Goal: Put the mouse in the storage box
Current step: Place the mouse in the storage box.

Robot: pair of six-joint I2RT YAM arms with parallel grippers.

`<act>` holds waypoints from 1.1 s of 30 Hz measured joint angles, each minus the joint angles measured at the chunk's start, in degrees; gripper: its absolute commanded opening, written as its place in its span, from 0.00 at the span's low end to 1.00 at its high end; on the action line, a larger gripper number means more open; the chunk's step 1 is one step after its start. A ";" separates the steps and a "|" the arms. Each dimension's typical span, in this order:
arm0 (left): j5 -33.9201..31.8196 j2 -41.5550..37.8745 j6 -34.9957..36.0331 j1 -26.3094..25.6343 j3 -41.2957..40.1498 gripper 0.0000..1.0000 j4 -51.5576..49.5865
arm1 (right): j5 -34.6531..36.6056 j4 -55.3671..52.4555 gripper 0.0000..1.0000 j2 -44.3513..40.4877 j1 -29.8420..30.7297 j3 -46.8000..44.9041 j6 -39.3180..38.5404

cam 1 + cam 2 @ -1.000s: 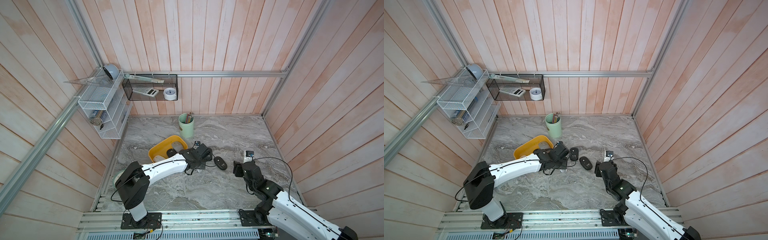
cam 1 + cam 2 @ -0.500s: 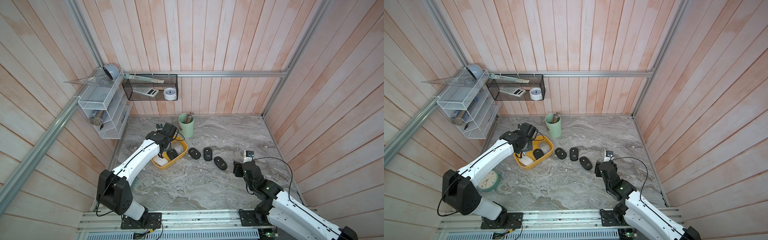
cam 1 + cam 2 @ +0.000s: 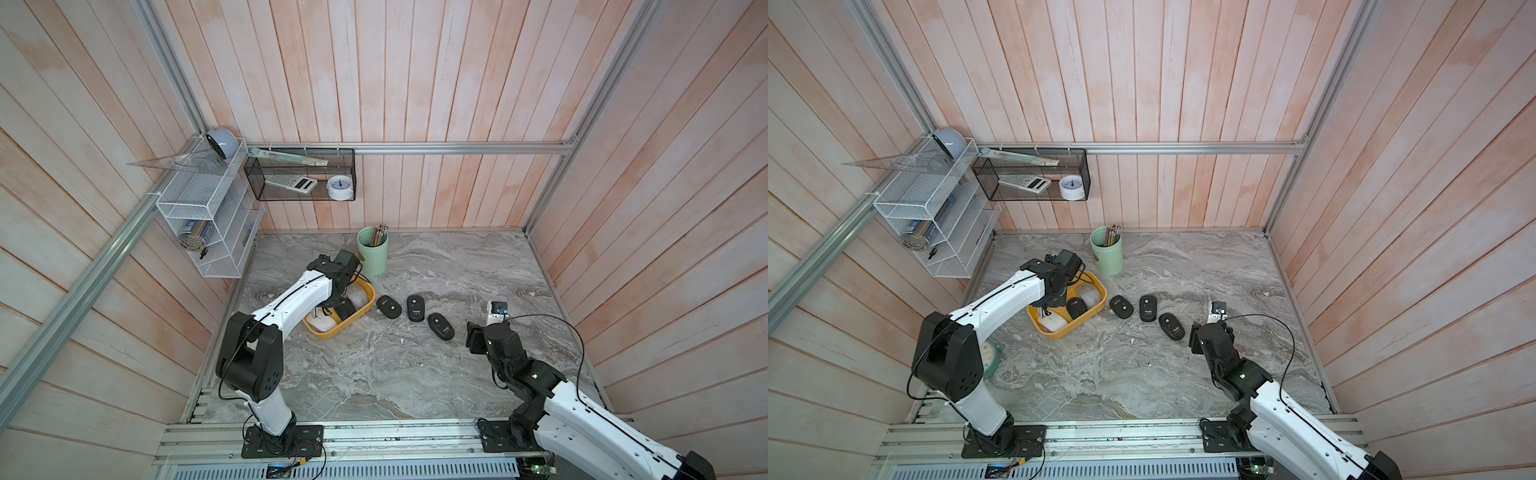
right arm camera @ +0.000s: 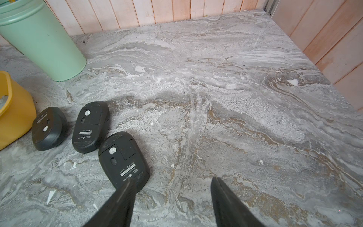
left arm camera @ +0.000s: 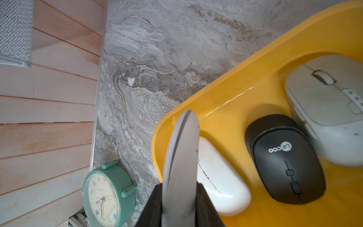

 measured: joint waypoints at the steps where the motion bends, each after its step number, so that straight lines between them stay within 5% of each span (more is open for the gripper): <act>1: 0.00 0.83 0.02 0.00 0.31 0.06 0.00 | 0.00 0.00 0.66 0.00 0.00 0.00 0.02; 10: 0.15 10.58 0.42 -0.57 3.85 0.11 0.00 | 0.02 0.00 0.66 -0.31 0.00 0.00 0.02; 23: 3.26 16.79 0.17 -3.87 8.85 0.55 0.66 | 0.17 0.00 0.66 -0.87 0.00 0.00 0.02; 33: 9.84 10.27 -1.42 -3.63 4.94 0.68 4.70 | -0.02 -0.09 0.66 1.60 0.00 0.52 0.28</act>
